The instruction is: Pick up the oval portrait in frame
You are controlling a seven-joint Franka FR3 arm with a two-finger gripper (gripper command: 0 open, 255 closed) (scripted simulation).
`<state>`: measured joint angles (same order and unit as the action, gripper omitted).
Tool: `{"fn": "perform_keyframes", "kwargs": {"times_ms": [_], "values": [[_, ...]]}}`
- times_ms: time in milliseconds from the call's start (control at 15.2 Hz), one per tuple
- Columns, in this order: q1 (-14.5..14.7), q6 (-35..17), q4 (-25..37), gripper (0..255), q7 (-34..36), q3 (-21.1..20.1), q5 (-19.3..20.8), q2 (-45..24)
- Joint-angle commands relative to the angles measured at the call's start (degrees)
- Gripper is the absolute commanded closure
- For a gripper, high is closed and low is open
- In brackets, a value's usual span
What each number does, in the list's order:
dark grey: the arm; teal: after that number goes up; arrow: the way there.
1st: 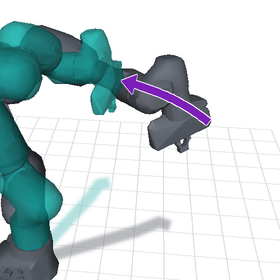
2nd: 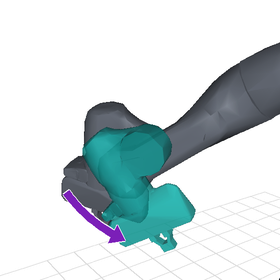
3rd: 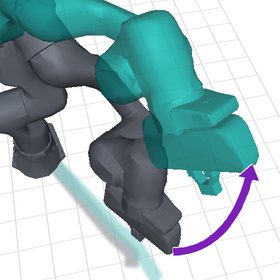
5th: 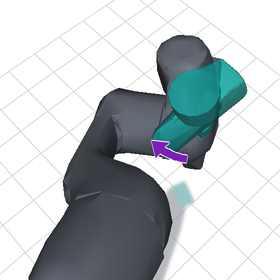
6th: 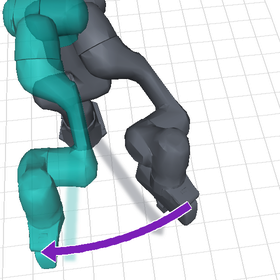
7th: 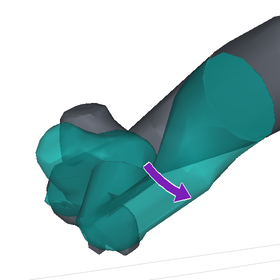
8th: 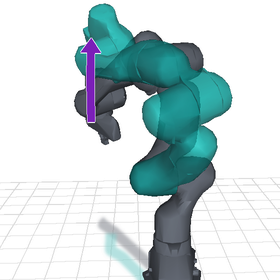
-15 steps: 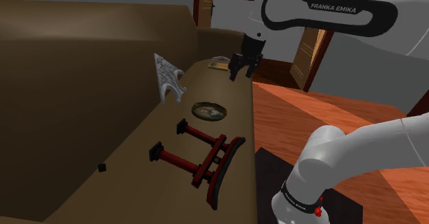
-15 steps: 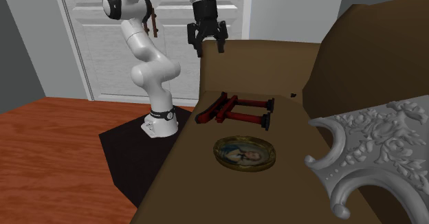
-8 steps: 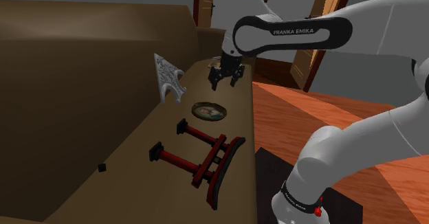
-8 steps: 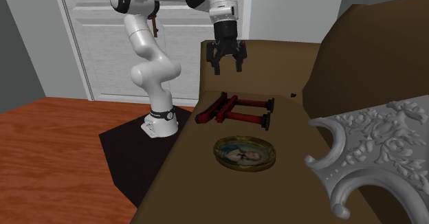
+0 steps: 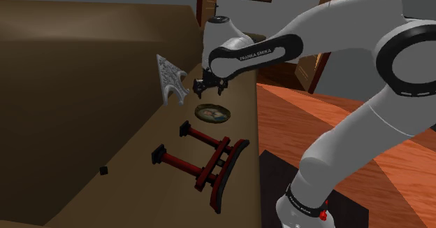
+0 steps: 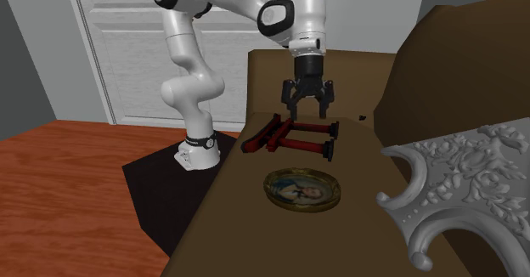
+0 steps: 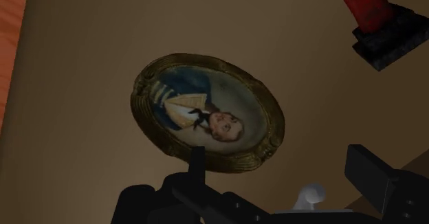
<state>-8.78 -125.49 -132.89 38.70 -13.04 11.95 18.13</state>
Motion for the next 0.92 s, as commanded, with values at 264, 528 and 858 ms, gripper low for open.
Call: {"fn": "perform_keyframes", "kwargs": {"times_ms": [264, 528, 858], "values": [[-3.70, -3.97, 6.65, 0, 16.73, -4.37, 12.18, -13.51], [-3.88, -3.34, 13.66, 0, 27.44, -4.66, 21.19, -23.42], [-3.16, -4.16, 15.95, 0, 32.46, -3.74, 25.50, -28.36]]}}
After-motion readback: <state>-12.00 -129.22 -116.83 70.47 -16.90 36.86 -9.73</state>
